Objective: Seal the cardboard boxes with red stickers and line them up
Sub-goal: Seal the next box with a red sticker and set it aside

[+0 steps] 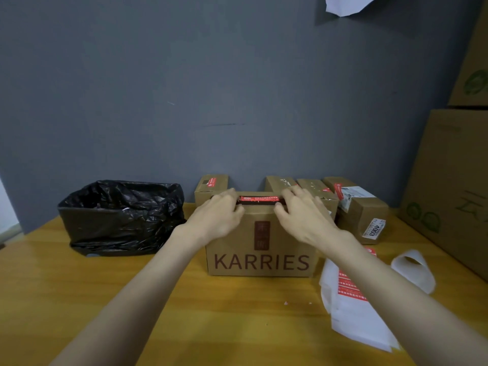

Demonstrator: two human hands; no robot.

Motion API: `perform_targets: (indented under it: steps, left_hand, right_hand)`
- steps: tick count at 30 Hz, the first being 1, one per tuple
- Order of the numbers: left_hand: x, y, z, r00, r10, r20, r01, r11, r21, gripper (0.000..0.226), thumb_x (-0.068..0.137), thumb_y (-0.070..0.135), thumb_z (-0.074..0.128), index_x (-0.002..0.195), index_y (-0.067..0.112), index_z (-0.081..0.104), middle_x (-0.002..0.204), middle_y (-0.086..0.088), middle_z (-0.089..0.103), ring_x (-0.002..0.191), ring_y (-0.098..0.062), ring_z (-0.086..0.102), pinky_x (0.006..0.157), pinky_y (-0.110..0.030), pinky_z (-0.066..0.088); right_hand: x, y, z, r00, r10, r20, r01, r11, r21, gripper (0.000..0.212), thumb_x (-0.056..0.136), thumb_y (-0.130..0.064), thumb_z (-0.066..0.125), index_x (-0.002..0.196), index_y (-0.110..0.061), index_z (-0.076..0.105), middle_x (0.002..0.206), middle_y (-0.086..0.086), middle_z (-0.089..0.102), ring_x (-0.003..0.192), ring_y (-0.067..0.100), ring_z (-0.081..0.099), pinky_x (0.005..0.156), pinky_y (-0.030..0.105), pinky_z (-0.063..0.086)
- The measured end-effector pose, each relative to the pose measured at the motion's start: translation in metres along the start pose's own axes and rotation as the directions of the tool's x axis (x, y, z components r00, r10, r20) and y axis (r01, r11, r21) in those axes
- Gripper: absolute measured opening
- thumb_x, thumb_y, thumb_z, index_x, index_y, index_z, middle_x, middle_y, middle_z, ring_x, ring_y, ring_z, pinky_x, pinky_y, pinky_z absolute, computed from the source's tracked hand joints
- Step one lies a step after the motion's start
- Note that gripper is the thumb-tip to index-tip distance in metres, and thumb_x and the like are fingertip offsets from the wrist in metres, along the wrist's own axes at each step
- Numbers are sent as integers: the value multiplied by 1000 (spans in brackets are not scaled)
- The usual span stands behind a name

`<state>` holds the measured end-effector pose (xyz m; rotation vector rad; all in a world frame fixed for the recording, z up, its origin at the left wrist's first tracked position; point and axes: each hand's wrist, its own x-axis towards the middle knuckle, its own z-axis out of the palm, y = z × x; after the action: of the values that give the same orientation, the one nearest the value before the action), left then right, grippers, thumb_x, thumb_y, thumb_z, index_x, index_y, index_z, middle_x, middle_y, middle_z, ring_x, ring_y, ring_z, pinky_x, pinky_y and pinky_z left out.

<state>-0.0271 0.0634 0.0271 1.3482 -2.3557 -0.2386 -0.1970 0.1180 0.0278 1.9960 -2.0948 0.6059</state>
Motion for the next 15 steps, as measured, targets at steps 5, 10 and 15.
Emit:
perform_targets:
  steps: [5, 10, 15]
  left_hand:
    - [10, 8, 2, 1000, 8, 27, -14, 971, 239, 50, 98, 49, 25, 143, 31, 34, 155, -9, 21, 142, -29, 14, 112, -47, 17]
    - [11, -5, 2, 1000, 4, 26, -8, 990, 143, 52, 99, 47, 27, 139, 19, 45, 154, -7, 24, 142, -27, 14, 112, -46, 17]
    - [6, -24, 0, 998, 33, 45, -34, 999, 11, 52, 97, 47, 34, 142, 21, 39, 158, -6, 12, 145, -24, 6, 117, -47, 12]
  right_hand:
    - [7, -4, 4, 997, -8, 74, 17, 992, -121, 45, 97, -43, 23, 136, -32, 42, 140, 11, 36, 131, 26, 25, 104, 44, 21]
    - [8, 3, 2, 998, 55, 40, -52, 996, -69, 49, 98, -39, 26, 126, -9, 53, 139, 14, 38, 129, 28, 28, 105, 40, 24]
    - [0, 14, 0, 998, -17, 61, 17, 1000, 5, 45, 99, -39, 28, 136, -20, 45, 150, 10, 26, 138, 25, 19, 111, 41, 18]
